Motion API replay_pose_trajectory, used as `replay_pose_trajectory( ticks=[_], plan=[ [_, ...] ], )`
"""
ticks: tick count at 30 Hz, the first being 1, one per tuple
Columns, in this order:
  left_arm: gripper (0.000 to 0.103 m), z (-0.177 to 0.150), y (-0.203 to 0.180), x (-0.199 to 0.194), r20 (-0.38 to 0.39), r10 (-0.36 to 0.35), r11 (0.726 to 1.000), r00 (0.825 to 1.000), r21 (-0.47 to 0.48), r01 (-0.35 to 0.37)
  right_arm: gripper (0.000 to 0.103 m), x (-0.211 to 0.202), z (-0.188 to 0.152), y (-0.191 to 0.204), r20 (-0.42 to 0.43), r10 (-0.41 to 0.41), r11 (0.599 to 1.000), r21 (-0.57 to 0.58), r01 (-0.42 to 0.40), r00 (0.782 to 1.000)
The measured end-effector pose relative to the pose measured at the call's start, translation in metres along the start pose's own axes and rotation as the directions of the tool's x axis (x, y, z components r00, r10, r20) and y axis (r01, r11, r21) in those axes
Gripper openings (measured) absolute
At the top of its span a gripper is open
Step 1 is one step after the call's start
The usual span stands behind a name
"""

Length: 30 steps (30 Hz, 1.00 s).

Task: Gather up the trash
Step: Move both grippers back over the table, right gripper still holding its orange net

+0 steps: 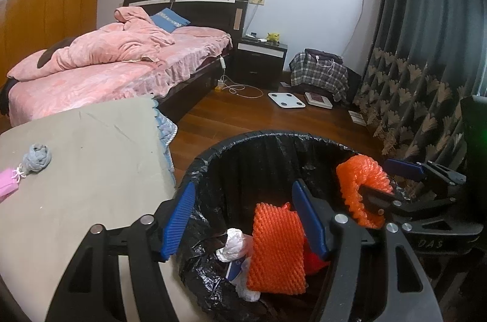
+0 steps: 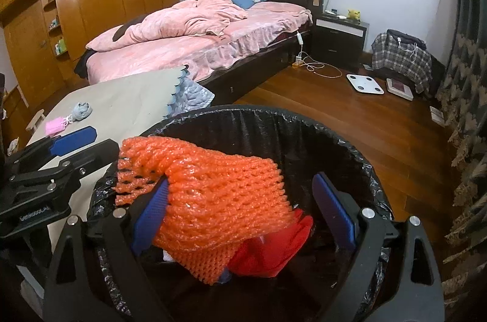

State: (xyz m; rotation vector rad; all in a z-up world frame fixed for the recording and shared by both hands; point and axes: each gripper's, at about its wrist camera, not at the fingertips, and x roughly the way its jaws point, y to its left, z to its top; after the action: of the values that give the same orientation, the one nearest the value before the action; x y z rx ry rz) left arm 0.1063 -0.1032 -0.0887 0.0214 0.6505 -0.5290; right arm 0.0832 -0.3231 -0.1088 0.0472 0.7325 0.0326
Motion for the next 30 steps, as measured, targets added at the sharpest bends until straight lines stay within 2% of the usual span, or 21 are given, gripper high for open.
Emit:
replay_pose_trajectory(
  ticks=[4,7,12,15,20,25,30],
  plan=[
    [0.065,-0.001,0.002,0.002,-0.007,0.014,1.000,1.000,0.009,-0.014,0.089,0.001,-0.001,-0.003,-0.001,0.007,1.000,0.015,-0.007,1.000],
    [0.065,-0.001,0.007,0.005,-0.012,0.032,0.999,0.999,-0.018,-0.033,0.089,0.001,-0.002,-0.002,-0.001,0.018,1.000,0.014,-0.018,1.000],
    [0.065,-0.003,0.012,0.000,0.022,-0.022,1.000,1.000,-0.004,0.022,0.089,0.002,-0.003,0.001,-0.006,0.026,1.000,0.004,-0.026,1.000],
    [0.065,-0.005,0.014,-0.001,0.017,-0.026,1.000,1.000,0.005,0.026,0.089,0.012,-0.004,0.001,-0.056,-0.021,1.000,-0.014,0.021,0.998],
    [0.065,-0.014,0.024,-0.001,-0.010,0.002,1.000,1.000,-0.016,-0.002,0.089,0.019,-0.007,0.003,-0.082,0.083,0.996,0.041,-0.080,0.993],
    [0.065,-0.015,0.031,-0.017,0.021,-0.024,0.999,0.999,-0.023,0.024,0.089,0.021,-0.008,0.015,-0.081,0.071,0.997,0.009,-0.071,0.994],
    [0.065,-0.013,0.034,-0.023,0.035,-0.051,0.999,0.998,0.018,0.050,0.089,0.022,-0.006,0.024,-0.075,0.102,0.995,-0.007,-0.102,0.992]
  ],
)
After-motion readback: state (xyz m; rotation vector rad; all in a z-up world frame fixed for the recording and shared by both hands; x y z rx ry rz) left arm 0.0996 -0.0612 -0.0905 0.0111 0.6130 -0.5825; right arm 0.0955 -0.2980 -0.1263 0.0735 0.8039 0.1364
